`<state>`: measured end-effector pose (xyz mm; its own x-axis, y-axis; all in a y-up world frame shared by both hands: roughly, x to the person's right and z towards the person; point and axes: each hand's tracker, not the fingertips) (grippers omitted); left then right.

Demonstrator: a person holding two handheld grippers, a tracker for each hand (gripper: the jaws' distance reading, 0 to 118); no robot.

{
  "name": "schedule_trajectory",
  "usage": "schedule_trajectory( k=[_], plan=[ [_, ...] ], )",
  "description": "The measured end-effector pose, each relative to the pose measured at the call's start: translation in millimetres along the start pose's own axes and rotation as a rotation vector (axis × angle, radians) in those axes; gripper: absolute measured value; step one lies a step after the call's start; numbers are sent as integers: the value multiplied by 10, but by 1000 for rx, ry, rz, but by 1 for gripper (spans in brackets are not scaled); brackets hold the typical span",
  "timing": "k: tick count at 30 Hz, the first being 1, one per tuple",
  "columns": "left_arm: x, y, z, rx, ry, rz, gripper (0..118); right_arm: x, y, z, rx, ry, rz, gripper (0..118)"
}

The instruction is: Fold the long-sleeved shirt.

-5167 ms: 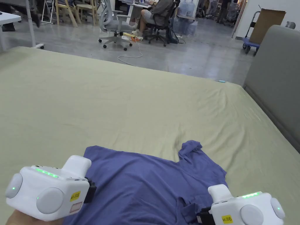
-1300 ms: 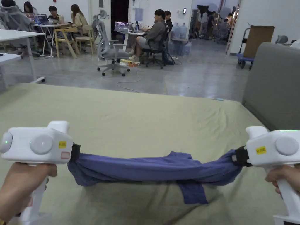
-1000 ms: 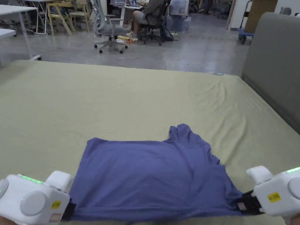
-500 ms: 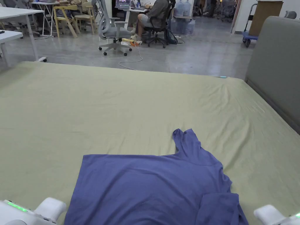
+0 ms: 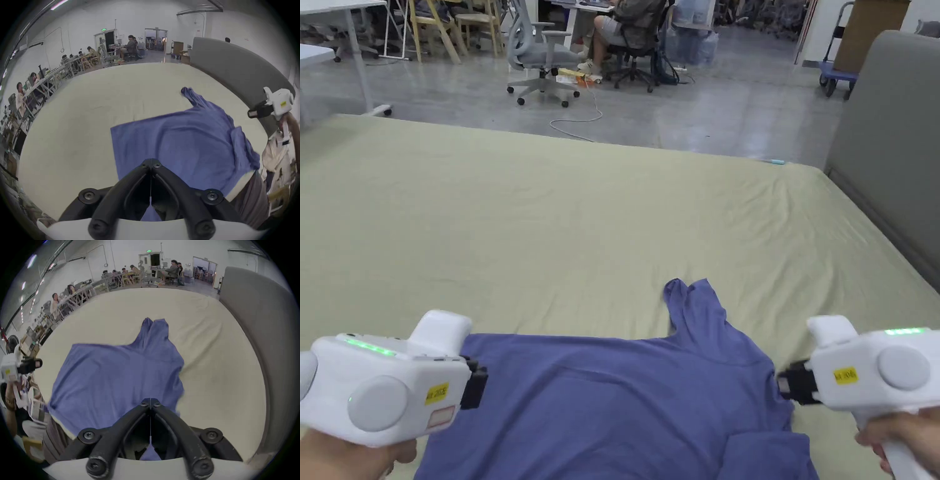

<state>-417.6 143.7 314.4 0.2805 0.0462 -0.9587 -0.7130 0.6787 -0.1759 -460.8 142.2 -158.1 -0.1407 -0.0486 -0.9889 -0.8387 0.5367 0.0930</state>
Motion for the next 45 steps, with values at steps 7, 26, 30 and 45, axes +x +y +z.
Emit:
schedule_trajectory(
  k=[7, 26, 30, 45],
  plan=[
    [-106, 320, -531, 16, 3, 58, 0, 4, 1353, -1106, 39, -67, -24, 0],
    [-217, 235, -755, -37, -27, 79, 0, 56, 2099, -2406, -3, -109, -115, 2],
    [-181, 172, -674, -25, -44, 70, 0, -97, 1712, -1385, 173, -111, 50, 2],
    [129, -191, 85, 35, -103, 25, 0, -520, -984, -734, -15, -133, 111, 2]
  ],
)
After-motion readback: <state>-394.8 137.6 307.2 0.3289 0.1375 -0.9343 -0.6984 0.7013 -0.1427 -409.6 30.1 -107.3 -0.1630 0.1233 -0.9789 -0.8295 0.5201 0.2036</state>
